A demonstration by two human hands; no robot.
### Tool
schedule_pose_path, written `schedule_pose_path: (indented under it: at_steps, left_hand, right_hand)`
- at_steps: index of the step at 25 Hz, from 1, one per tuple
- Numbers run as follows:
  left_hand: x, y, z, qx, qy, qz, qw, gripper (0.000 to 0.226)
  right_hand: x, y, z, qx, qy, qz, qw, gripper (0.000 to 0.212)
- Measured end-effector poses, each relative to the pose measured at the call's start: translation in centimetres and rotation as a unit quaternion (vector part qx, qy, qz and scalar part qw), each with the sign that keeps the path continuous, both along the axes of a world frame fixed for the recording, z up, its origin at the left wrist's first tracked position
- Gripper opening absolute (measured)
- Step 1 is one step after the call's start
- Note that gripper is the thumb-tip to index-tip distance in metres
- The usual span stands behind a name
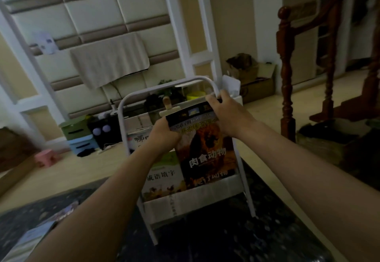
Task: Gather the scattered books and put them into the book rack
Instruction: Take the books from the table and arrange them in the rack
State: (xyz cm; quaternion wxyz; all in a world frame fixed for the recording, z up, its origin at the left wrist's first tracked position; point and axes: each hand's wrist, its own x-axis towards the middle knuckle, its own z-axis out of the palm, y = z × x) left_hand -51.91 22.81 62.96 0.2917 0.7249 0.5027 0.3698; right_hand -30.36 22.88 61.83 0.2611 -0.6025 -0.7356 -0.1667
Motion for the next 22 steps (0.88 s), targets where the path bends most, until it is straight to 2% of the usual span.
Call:
schedule_pose_path:
  at_steps: [3, 5, 9, 12, 16, 19, 22]
  left_hand:
    - [0.6, 1.2, -0.8, 0.068, 0.046, 0.015, 0.996, 0.065]
    - [0.6, 1.6, -1.5, 0.112, 0.101, 0.038, 0.988, 0.072]
    - [-0.4, 2.8, -3.4, 0.168, 0.224, 0.079, 0.957, 0.061]
    - [-1.2, 3.6, -5.2, 0.202, 0.310, 0.115, 0.922, 0.062]
    - [-1.0, 3.7, -6.4, 0.212, 0.346, 0.131, 0.905, 0.058]
    - [-1.0, 3.6, -6.9, 0.207, 0.366, 0.124, 0.899, 0.064]
    - [-1.2, 3.4, -7.9, 0.228, 0.401, 0.126, 0.878, 0.077]
  right_hand:
    - [0.5, 0.2, -1.5, 0.033, -0.024, -0.003, 0.999, 0.056]
    - [0.2, 0.5, -2.3, 0.046, -0.043, 0.000, 0.998, 0.057]
    - [-0.5, 1.4, -3.6, 0.041, -0.069, 0.012, 0.997, 0.066]
    - [-0.8, 1.9, -4.9, 0.037, -0.089, 0.002, 0.995, 0.065]
    - [-1.0, 2.6, -6.5, 0.063, -0.112, -0.023, 0.992, 0.054]
    - [-1.2, 2.9, -7.5, 0.060, -0.116, -0.018, 0.991, 0.046]
    - [-1.3, 3.0, -8.2, 0.049, -0.097, -0.021, 0.994, 0.053]
